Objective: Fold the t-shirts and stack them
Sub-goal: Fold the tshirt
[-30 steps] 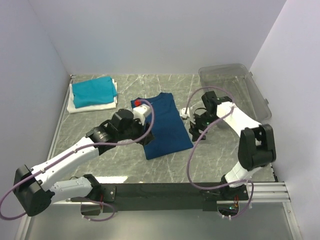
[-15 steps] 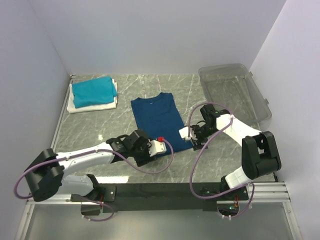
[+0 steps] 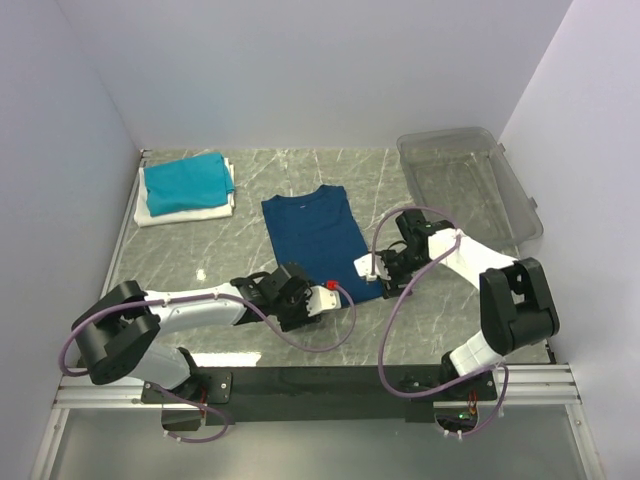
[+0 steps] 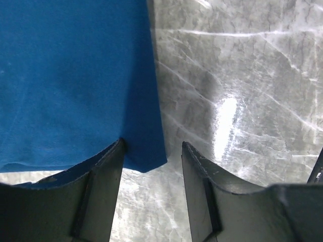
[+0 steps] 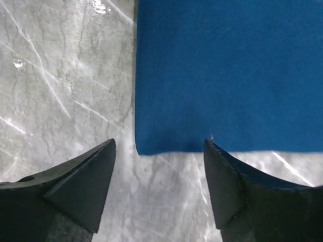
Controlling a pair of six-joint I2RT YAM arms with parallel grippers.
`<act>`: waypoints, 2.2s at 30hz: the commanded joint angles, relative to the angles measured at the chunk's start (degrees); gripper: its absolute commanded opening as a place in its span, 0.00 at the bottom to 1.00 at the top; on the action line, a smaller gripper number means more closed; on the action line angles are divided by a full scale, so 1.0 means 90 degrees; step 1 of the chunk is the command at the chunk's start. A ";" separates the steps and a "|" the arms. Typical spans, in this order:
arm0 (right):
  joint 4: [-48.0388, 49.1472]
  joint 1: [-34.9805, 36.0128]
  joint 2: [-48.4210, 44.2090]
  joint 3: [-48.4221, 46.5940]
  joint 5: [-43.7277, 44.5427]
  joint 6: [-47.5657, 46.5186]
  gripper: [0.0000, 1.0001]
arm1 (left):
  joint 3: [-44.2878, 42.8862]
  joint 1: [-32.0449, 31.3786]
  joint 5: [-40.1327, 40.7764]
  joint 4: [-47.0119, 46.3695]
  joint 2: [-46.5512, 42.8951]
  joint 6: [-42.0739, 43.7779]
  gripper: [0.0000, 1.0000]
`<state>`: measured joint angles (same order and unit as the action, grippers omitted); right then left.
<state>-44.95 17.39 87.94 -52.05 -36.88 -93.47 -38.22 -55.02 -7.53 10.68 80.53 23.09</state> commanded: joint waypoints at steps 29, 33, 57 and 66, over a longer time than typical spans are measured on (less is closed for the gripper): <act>-0.0063 0.0519 0.0122 -0.0066 0.0467 0.1303 0.00 | 0.0389 -0.0195 0.0300 -0.0249 -0.0246 0.0119 0.01; -0.0503 0.0422 0.0092 -0.0261 0.0163 0.1391 0.00 | 0.0340 -0.0195 0.0105 -0.0025 -0.0548 0.0178 0.01; -0.2039 -0.0301 0.0423 -0.2808 -0.1019 0.2503 0.00 | -0.1142 0.1794 -0.1330 0.1333 -0.1742 0.1133 0.00; -0.0935 -0.0291 0.2375 -0.5454 -0.0756 0.5020 0.00 | -0.2461 0.3134 -0.1410 0.0133 0.0201 0.1341 0.01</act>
<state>-59.09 15.18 105.75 -94.32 -44.07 -59.57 -55.59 -29.17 -19.18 18.28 78.52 33.71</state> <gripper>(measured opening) 0.026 0.026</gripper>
